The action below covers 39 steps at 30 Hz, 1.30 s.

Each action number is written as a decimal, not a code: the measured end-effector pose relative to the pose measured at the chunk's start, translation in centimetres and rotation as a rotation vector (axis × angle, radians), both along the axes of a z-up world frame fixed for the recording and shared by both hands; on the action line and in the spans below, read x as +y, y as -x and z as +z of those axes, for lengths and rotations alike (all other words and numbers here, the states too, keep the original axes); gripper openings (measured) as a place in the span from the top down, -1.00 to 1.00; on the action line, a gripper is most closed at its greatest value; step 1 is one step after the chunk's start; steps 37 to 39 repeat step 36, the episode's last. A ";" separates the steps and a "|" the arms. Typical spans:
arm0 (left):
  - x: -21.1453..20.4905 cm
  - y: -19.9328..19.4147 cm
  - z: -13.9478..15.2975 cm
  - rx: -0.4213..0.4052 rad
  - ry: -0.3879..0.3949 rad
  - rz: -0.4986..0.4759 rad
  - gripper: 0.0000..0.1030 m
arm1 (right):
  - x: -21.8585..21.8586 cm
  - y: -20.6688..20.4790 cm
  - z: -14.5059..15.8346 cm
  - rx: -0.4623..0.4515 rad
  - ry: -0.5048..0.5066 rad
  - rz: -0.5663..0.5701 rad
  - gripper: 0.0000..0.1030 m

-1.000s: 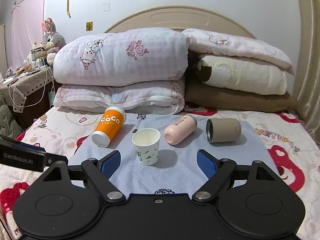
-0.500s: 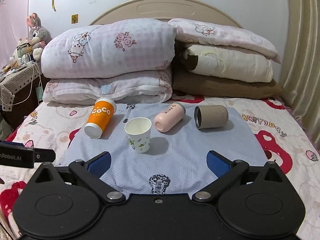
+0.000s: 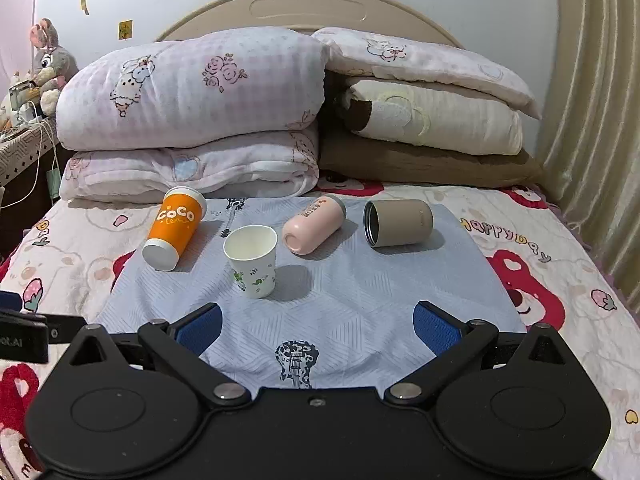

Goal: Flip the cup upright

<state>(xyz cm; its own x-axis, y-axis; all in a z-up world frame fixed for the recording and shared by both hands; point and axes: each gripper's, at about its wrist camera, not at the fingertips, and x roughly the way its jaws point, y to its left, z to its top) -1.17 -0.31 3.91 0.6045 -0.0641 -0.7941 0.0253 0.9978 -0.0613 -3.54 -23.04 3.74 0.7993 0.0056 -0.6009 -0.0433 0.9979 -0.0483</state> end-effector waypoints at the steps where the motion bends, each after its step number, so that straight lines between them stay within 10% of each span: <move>1: 0.0 0.0 -0.1 0.003 -0.003 0.000 -0.95 | 0.0 0.0 0.0 0.001 -0.001 -0.001 -1.00; 39: 0.9 -0.3 -0.4 0.048 -0.052 0.033 -0.95 | -0.8 0.3 0.4 0.012 -0.019 -0.033 -1.00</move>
